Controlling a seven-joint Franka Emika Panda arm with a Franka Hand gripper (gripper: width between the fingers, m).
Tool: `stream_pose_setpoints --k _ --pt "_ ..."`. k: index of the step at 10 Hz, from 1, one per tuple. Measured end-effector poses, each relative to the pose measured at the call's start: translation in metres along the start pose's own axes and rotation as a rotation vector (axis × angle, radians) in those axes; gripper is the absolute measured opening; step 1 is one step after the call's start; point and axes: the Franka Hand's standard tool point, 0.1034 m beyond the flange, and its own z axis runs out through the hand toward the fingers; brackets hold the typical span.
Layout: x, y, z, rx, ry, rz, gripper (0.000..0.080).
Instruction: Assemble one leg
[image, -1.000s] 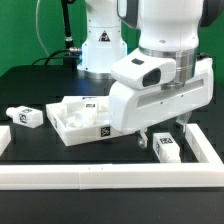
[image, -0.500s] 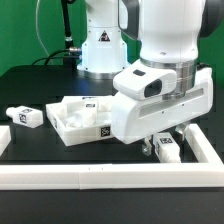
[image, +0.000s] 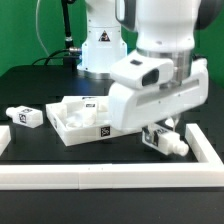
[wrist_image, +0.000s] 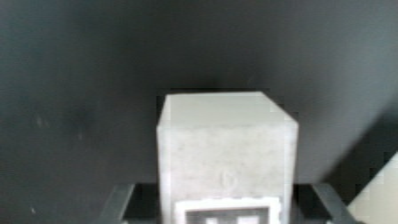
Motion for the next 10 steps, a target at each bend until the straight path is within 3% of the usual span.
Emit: stream_pose_setpoints --k 2,3,7,9,10 --pt "-0.017 -0.022 -0.021 0.000 -0.021 0.035 0.0281" --pt "-0.018 -0.034 -0.020 -0.013 0.010 0.047 0.0281" --pt "-0.021 -0.037 -0.018 -0.008 0.001 0.050 0.0282" --pt "-0.043 -0.058 -0.014 0.006 -0.023 0.072 0.0282" --pt "-0.054 -0.068 -0.008 0.000 -0.003 0.061 0.0284"
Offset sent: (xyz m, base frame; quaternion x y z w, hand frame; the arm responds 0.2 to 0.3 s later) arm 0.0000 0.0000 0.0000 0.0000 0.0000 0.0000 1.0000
